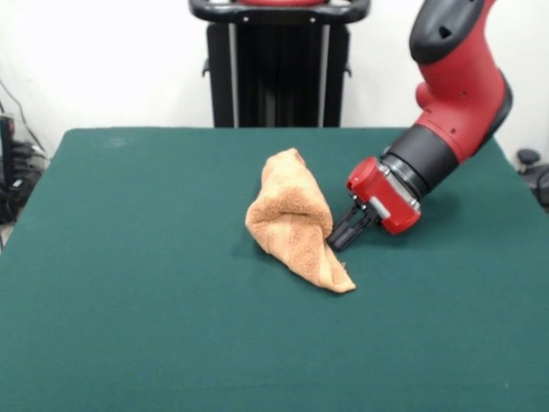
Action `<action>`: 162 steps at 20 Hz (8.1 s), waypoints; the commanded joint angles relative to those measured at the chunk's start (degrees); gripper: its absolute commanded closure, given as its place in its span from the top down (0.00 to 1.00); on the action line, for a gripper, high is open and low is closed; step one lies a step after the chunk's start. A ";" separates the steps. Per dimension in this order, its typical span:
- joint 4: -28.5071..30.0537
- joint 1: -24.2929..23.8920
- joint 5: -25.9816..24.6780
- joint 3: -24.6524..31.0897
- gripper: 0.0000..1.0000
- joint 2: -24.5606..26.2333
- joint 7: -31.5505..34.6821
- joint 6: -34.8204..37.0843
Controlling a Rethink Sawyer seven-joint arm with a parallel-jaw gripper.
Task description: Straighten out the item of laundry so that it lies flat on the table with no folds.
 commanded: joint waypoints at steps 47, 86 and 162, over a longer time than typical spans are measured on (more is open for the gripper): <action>-26.46 -5.35 11.26 -11.29 1.00 12.09 24.68 18.78; -11.14 -11.14 -8.47 8.02 1.00 0.99 13.48 -6.65; -18.75 -16.59 -34.08 6.09 0.00 3.57 8.74 -5.46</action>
